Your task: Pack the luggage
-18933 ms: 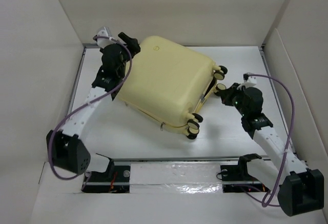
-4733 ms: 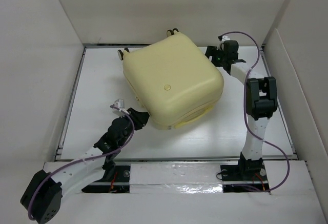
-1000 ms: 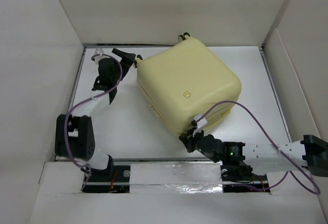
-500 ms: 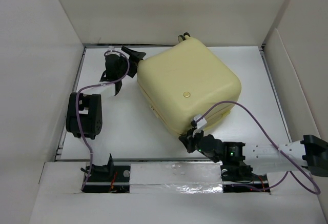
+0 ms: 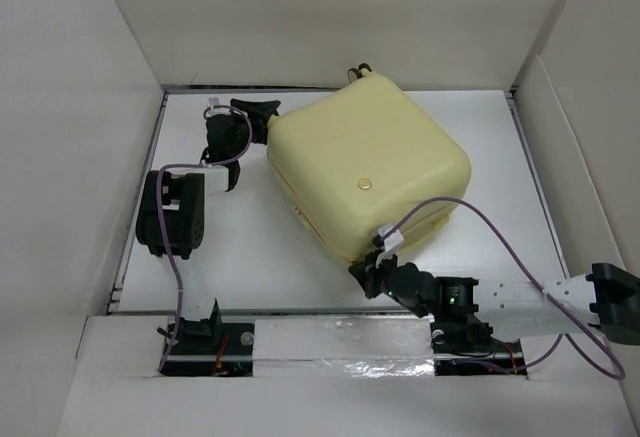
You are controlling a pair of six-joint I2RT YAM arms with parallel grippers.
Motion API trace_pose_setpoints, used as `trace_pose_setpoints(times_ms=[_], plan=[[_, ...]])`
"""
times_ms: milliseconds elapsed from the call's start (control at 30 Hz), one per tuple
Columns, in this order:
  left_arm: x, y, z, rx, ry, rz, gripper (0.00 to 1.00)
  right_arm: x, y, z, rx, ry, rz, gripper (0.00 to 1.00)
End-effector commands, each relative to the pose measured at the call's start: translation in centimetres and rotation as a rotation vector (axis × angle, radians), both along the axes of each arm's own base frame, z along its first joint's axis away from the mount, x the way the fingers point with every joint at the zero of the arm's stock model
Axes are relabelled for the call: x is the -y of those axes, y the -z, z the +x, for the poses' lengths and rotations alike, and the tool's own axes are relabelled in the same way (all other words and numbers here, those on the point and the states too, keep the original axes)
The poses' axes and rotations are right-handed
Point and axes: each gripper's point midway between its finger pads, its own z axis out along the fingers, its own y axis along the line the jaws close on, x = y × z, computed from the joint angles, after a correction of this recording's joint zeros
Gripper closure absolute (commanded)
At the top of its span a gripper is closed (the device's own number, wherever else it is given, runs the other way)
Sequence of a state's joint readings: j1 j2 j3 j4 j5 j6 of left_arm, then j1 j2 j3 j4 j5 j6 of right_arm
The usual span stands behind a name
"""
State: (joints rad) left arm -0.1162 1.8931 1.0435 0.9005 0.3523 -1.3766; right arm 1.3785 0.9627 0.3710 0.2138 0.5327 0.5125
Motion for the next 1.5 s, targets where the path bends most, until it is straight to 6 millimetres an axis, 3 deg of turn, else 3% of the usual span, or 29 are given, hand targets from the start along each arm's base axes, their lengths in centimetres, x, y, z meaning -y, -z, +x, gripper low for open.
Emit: trace_pose_setpoints(times_ms=[0,67,100,133,267,300,333,367,400,433,467,500,533,567,600,633,733,767,800,867,900,933,1000,1067,1133,1267,1400,1433,1467], plan=[[0.7,-5.5,-0.3,0.190,0.016,-0.092,0.50,-2.6,-4.7,-1.7,0.010,-0.094,0.190,1.00],[0.6,-6.2,-0.5,0.228,0.017,-0.097,0.75,-2.6,-4.9,-1.6,0.015,-0.088,0.192,1.00],[0.5,-5.5,-0.9,0.224,0.011,-0.096,0.94,-2.5,-5.1,-1.6,0.018,-0.089,0.200,1.00],[0.3,-5.6,-1.2,0.239,0.003,-0.096,1.00,-2.5,-5.3,-1.6,0.022,-0.093,0.204,1.00],[-3.3,-5.9,-2.7,0.280,-0.101,-0.031,1.00,-1.8,-6.4,-0.2,0.032,-0.074,0.235,1.00],[-4.1,-4.4,-3.6,0.248,-0.125,-0.006,1.00,-1.6,-6.7,0.2,0.037,-0.067,0.242,1.00],[-4.9,-4.3,-4.2,0.247,-0.150,0.012,1.00,-1.3,-7.2,0.4,0.049,-0.071,0.250,1.00],[-5.8,-5.6,-5.2,0.282,-0.183,0.023,1.00,-1.0,-7.6,0.9,0.060,-0.060,0.253,1.00],[-6.5,-3.8,-6.5,0.252,-0.202,0.058,1.00,-0.2,-7.9,2.0,0.072,-0.026,0.253,1.00],[-7.4,-3.8,-7.2,0.256,-0.228,0.075,1.00,0.5,-7.6,2.5,0.081,-0.010,0.222,1.00],[-7.7,-5.1,-8.4,0.293,-0.249,0.087,1.00,1.3,-9.2,3.1,0.107,0.009,0.249,1.00],[-8.3,-3.3,-9.8,0.265,-0.266,0.122,1.00,2.5,-9.8,4.6,0.127,0.056,0.244,1.00],[-8.6,-3.1,-10.6,0.267,-0.276,0.139,1.00,3.6,-9.7,5.2,0.148,0.074,0.194,1.00],[-8.9,-4.2,-11.9,0.298,-0.297,0.150,1.00,4.6,-10.3,6.1,0.165,0.109,0.185,1.00],[-9.1,-2.5,-13.3,0.265,-0.302,0.168,1.00,6.6,-12.5,7.8,0.208,0.182,0.201,1.00],[-8.9,-3.5,-14.6,0.307,-0.306,0.180,1.00,7.3,-12.8,8.2,0.227,0.175,0.163,1.00],[-9.2,-1.5,-17.4,0.276,-0.310,0.211,1.00,9.0,-14.6,10.4,0.266,0.188,0.134,1.00],[-9.3,-1.5,-18.5,0.280,-0.319,0.219,1.00,8.0,-14.1,10.3,0.236,0.117,0.127,1.00],[-9.5,-1.8,-18.9,0.284,-0.327,0.226,1.00,8.4,-13.2,10.9,0.215,0.138,0.101,1.00],[-10.3,-2.9,-19.7,0.293,-0.363,0.260,1.00,6.1,-11.2,8.9,0.149,-0.006,0.119,1.00],[-10.5,-4.7,-19.6,0.324,-0.376,0.271,1.00,5.3,-9.8,8.1,0.117,-0.045,0.122,1.00],[-10.7,-6.2,-19.9,0.357,-0.387,0.283,1.00,4.9,-7.2,7.0,0.053,-0.067,0.113,1.00],[-11.0,-7.0,-19.7,0.353,-0.402,0.320,1.00,3.5,-5.3,4.3,-0.006,-0.129,0.108,1.00],[-10.9,-6.8,-19.6,0.347,-0.396,0.317,1.00,2.8,-4.7,2.6,-0.042,-0.167,0.134,1.00],[-10.6,-5.4,-19.8,0.329,-0.377,0.299,1.00,1.6,-5.6,1.1,-0.041,-0.227,0.172,1.00],[-10.0,-2.5,-20.2,0.280,-0.351,0.303,1.00,0.7,-9.2,2.5,0.055,-0.242,0.228,1.00],[-10.1,-0.8,-20.8,0.248,-0.350,0.323,1.00,0.8,-13.0,6.1,0.146,-0.271,0.246,1.00],[-10.1,-0.5,-20.9,0.242,-0.347,0.329,1.00,0.8,-15.7,6.9,0.202,-0.294,0.266,1.00],[-10.1,-0.3,-21.0,0.240,-0.344,0.336,1.00,2.4,-16.9,9.6,0.232,-0.224,0.268,1.00]])
